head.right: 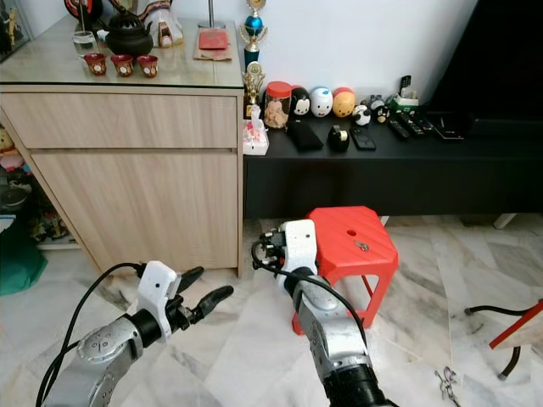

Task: Hang keys on a hook

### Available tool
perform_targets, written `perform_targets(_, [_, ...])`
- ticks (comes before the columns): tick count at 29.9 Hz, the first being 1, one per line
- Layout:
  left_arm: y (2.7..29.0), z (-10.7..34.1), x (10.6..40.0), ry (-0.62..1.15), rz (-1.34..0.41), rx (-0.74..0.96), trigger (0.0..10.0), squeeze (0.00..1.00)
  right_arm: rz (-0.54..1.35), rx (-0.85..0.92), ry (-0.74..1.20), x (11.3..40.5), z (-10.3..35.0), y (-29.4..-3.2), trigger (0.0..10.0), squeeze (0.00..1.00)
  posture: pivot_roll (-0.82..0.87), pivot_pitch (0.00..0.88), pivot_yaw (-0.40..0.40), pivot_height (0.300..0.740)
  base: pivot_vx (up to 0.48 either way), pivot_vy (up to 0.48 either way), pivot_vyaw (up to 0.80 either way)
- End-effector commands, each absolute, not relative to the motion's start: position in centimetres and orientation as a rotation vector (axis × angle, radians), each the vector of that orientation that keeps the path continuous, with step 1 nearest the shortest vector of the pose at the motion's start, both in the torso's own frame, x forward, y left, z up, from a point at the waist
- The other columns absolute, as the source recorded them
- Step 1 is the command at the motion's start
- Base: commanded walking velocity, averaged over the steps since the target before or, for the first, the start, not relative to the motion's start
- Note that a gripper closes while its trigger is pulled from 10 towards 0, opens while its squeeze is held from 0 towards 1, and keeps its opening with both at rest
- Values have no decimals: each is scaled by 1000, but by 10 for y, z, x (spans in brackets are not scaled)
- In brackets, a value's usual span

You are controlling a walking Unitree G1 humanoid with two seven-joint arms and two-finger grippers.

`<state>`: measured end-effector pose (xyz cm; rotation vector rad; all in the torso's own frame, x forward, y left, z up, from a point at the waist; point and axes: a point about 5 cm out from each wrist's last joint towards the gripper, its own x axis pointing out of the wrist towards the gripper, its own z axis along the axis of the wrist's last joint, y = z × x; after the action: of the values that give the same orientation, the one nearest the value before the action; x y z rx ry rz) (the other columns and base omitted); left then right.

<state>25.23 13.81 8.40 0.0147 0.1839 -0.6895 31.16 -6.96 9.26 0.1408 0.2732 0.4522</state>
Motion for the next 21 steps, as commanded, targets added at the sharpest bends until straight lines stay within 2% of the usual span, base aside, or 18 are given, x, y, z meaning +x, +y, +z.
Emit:
perform_targets(1, [131,87,251,190,-740,13,10000,0,493,159,252,315,99,-61,10000,0,103,0,-114,740,0,0,0])
perform_targets(7, [131,85,254,207,-710,37,10000,0,550,277,213,317,115,-47,10000,0,107,0,-115,740,0,0,0])
perform_targets(21, [129,87,263,174,-645,65,10000,0,641,284,270,305,109,-27,10000,0,100,0,-109,740,0,0,0])
